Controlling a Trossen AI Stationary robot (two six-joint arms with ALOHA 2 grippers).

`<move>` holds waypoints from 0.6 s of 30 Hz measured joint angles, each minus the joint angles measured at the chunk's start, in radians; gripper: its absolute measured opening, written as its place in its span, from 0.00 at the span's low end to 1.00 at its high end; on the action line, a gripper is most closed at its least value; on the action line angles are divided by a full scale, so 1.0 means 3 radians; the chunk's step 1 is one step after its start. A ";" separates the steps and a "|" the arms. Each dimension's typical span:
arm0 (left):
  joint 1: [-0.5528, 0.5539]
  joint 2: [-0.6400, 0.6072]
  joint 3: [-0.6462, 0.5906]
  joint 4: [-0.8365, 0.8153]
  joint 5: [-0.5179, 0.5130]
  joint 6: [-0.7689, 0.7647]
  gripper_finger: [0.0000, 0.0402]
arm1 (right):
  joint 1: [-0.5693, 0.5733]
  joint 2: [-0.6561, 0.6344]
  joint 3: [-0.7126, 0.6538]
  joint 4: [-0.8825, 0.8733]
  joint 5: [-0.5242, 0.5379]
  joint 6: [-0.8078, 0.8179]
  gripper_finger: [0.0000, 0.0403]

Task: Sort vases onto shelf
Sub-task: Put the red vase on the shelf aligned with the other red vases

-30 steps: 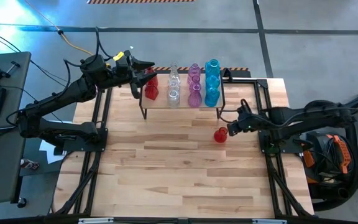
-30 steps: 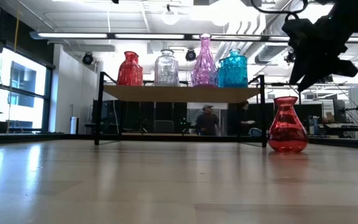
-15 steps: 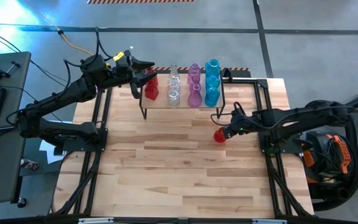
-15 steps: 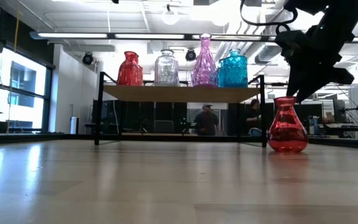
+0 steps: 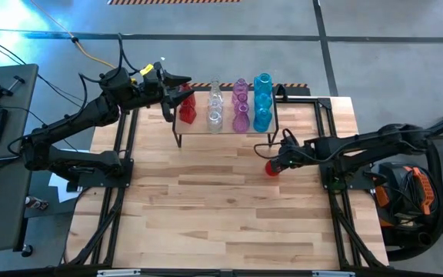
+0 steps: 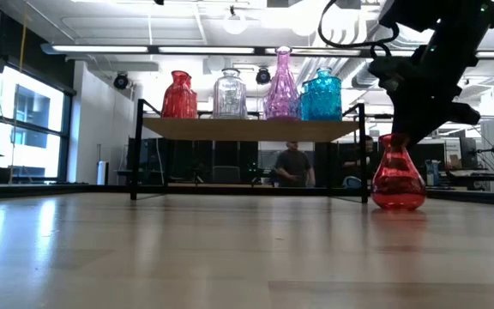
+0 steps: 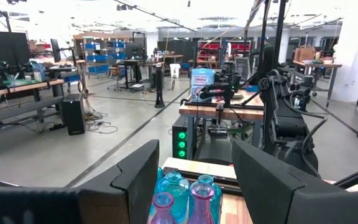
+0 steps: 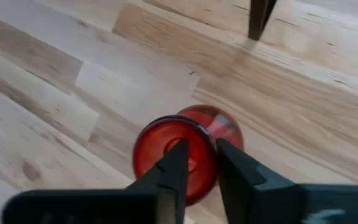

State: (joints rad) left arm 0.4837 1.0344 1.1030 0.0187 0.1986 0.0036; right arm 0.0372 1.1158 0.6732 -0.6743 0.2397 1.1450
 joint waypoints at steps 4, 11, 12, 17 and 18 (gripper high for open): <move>0.0000 0.0000 0.0000 0.0000 0.0000 0.0000 0.48 | 0.0000 0.0018 0.0006 0.0075 0.0000 0.0004 0.03; 0.0000 0.0000 0.0000 0.0000 0.0000 0.0000 0.48 | -0.0001 0.0022 0.0005 0.0151 -0.0030 -0.0001 0.02; 0.0000 0.0000 0.0000 0.0000 0.0000 0.0000 0.48 | -0.0001 0.0022 0.0005 0.0168 -0.0044 -0.0003 0.01; 0.0000 0.0000 0.0000 0.0000 0.0000 0.0000 0.48 | -0.0001 0.0025 0.0001 0.0249 -0.0191 -0.0003 0.01; 0.0000 0.0000 0.0000 0.0000 0.0000 0.0000 0.48 | -0.0001 0.0025 -0.0001 0.0269 -0.0224 -0.0003 0.01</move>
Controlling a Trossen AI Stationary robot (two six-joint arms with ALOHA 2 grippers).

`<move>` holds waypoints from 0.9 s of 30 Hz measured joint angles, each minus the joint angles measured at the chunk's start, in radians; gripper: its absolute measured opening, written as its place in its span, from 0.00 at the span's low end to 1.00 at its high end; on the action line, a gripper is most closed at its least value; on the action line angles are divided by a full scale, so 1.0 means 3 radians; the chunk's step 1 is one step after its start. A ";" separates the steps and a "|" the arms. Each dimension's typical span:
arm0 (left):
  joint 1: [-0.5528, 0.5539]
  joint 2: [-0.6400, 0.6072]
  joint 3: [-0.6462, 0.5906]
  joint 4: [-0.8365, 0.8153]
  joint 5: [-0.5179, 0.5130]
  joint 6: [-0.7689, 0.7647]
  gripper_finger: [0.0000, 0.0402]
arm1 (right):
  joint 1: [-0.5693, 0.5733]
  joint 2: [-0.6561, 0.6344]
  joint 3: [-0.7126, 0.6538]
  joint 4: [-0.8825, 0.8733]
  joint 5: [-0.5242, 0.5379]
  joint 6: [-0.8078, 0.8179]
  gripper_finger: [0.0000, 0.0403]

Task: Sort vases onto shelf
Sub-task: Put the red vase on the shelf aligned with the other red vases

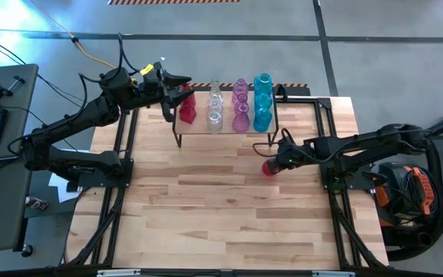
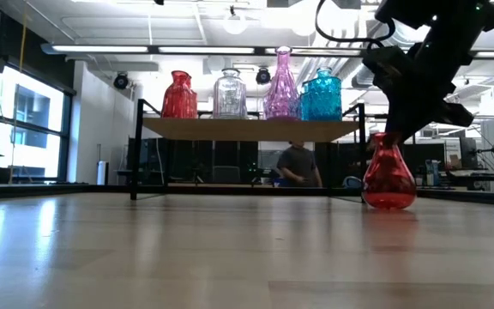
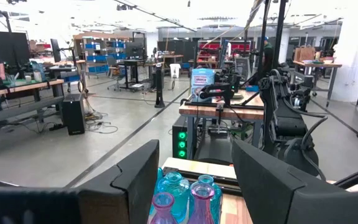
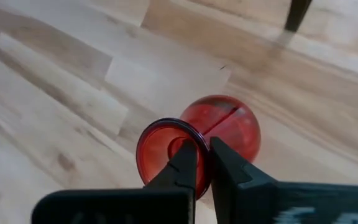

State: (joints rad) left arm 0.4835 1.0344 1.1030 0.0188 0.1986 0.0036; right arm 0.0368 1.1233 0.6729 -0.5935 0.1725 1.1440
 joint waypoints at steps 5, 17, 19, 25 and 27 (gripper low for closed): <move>0.0000 0.0000 0.0000 -0.0001 0.0000 0.0000 0.48 | 0.0000 0.0004 -0.0003 0.0125 -0.0122 0.0011 0.00; 0.0001 0.0000 0.0000 0.0000 0.0000 0.0000 0.48 | 0.0000 0.0003 0.0580 0.0118 -0.0242 -0.0036 0.00; 0.0000 0.0000 0.0000 0.0000 0.0000 0.0004 0.48 | 0.0000 0.0003 0.0704 0.0103 -0.0242 -0.0071 0.00; 0.0001 0.0001 0.0000 0.0002 0.0000 0.0177 0.48 | 0.0001 0.0021 0.1023 0.0094 -0.0221 -0.0088 0.00; 0.0001 0.0000 0.0000 0.0004 -0.0001 0.0138 0.48 | 0.0004 0.0067 0.1115 0.0094 -0.0215 -0.0088 0.00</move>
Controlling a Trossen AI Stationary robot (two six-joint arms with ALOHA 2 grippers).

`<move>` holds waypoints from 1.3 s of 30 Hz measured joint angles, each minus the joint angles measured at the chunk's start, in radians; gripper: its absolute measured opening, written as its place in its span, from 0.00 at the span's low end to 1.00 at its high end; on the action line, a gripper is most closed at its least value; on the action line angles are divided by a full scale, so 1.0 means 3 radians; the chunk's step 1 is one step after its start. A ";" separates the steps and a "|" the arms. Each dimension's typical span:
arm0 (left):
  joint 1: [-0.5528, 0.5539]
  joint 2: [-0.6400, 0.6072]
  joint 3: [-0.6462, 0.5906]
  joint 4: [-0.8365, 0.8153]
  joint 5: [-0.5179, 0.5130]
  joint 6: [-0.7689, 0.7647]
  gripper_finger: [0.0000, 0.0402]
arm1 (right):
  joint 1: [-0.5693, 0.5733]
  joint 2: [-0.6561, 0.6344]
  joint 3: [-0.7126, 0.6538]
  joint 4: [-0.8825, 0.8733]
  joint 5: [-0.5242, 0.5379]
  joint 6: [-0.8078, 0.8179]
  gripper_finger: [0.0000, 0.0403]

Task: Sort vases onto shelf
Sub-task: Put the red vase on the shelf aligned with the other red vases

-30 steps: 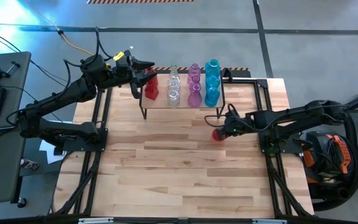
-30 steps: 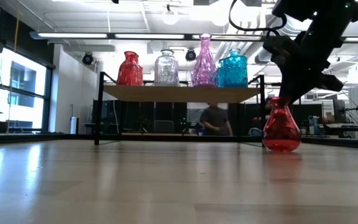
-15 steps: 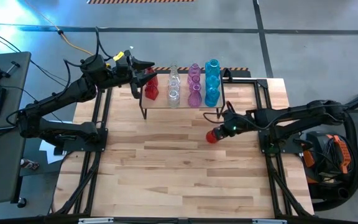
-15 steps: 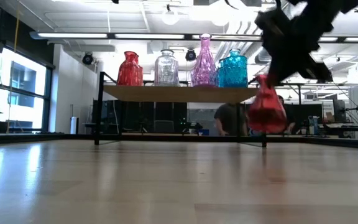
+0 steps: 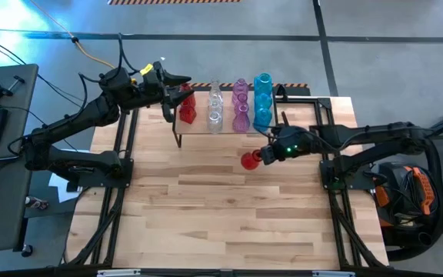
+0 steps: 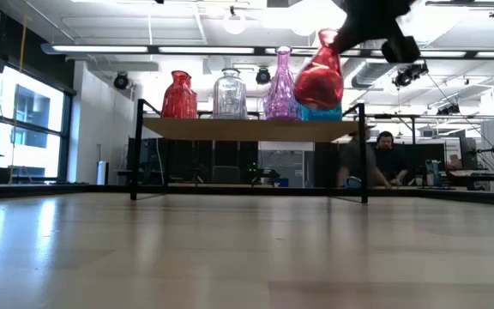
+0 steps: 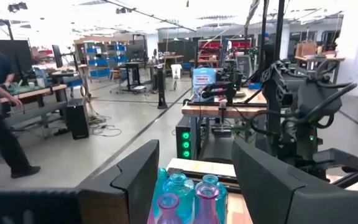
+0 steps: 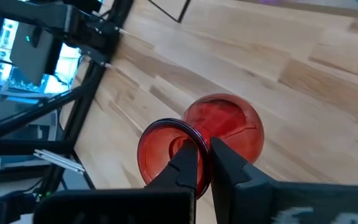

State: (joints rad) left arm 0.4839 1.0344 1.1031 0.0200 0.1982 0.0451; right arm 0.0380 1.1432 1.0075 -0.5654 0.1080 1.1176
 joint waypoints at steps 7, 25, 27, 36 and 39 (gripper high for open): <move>0.0000 0.0000 0.0000 0.0004 0.0000 -0.0053 0.48 | 0.0008 0.0336 0.0327 -0.0008 -0.0030 -0.0033 0.00; 0.0000 0.0019 0.0000 -0.0121 0.0096 -0.0289 0.48 | 0.0165 0.1494 0.1528 -0.0113 -0.0224 -0.0249 0.00; 0.0000 0.0012 0.0000 -0.0265 0.0136 -0.0280 0.48 | 0.0164 0.1586 0.1707 -0.0179 -0.0225 -0.0311 0.00; -0.0033 -0.0002 -0.0001 -0.1466 0.0803 0.0207 0.48 | 0.0163 0.1817 0.2242 -0.0331 -0.0202 -0.0438 0.00; -0.0109 -0.0003 -0.0071 -0.1513 0.0955 0.0263 0.48 | 0.0139 0.1827 0.2268 -0.0338 -0.0202 -0.0387 0.00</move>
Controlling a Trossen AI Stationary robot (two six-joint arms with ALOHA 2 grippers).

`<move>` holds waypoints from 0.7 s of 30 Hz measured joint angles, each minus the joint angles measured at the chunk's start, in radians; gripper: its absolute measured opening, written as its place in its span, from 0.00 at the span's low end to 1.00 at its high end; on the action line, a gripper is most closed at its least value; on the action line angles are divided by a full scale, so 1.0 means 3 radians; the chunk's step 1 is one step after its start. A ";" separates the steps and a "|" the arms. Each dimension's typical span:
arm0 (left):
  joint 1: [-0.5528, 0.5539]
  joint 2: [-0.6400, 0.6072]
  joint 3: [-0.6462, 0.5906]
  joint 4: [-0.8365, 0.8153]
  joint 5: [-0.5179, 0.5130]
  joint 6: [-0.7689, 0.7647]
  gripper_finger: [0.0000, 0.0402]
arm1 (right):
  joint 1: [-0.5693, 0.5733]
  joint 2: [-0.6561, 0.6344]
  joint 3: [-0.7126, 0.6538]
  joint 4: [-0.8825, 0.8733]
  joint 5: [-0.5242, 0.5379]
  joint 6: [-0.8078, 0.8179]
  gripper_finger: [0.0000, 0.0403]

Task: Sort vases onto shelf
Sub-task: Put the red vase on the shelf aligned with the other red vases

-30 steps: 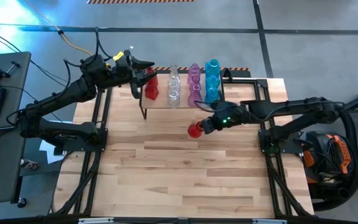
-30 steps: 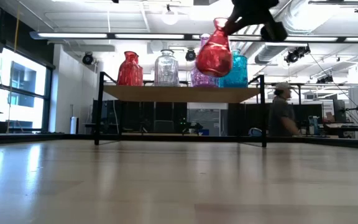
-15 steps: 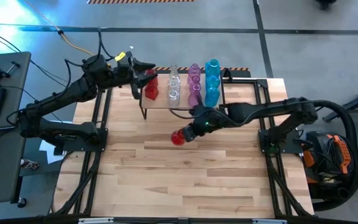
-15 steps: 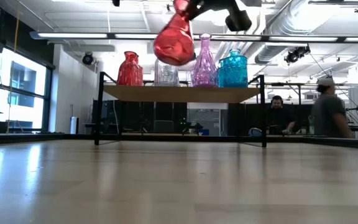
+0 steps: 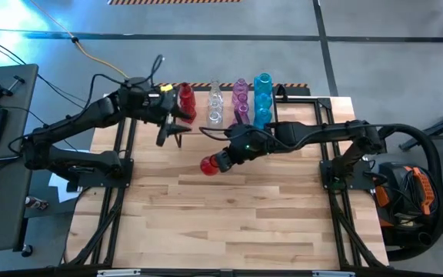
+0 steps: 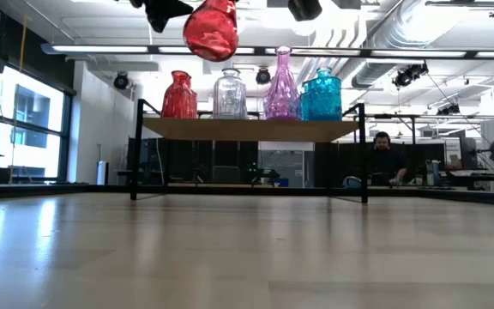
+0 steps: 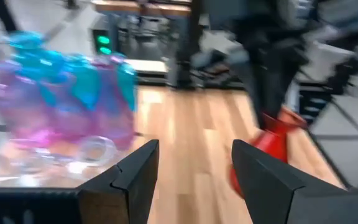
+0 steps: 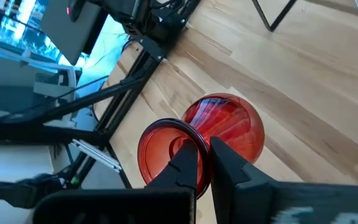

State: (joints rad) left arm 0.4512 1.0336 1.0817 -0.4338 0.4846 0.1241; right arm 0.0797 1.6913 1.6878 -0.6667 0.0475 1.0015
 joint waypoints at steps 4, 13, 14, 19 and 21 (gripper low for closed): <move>-0.0111 0.0000 -0.0126 0.0024 0.0139 -0.0029 0.48 | -0.0004 0.0000 0.0000 -0.0013 0.0012 0.0104 0.00; -0.0461 0.0002 -0.0620 0.0720 0.0204 -0.0322 0.48 | -0.0004 0.0002 0.0000 -0.0014 0.0151 0.0304 0.00; -0.0488 0.0004 -0.0642 0.0756 0.0198 -0.0323 0.48 | -0.0004 0.0016 0.0000 -0.0009 0.0156 0.0335 0.00; -0.0631 0.0027 -0.0781 0.1023 0.0188 -0.0486 0.48 | -0.0004 0.0129 0.0000 0.0038 0.0158 0.0422 0.00; -0.0696 0.0035 -0.0815 0.1131 0.0186 -0.0538 0.48 | -0.0004 0.0177 -0.0001 0.0091 0.0161 0.0471 0.00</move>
State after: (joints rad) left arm 0.2425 1.0441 0.8373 -0.0947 0.5403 -0.0373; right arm 0.0784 1.7444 1.6875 -0.6393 0.0959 1.1427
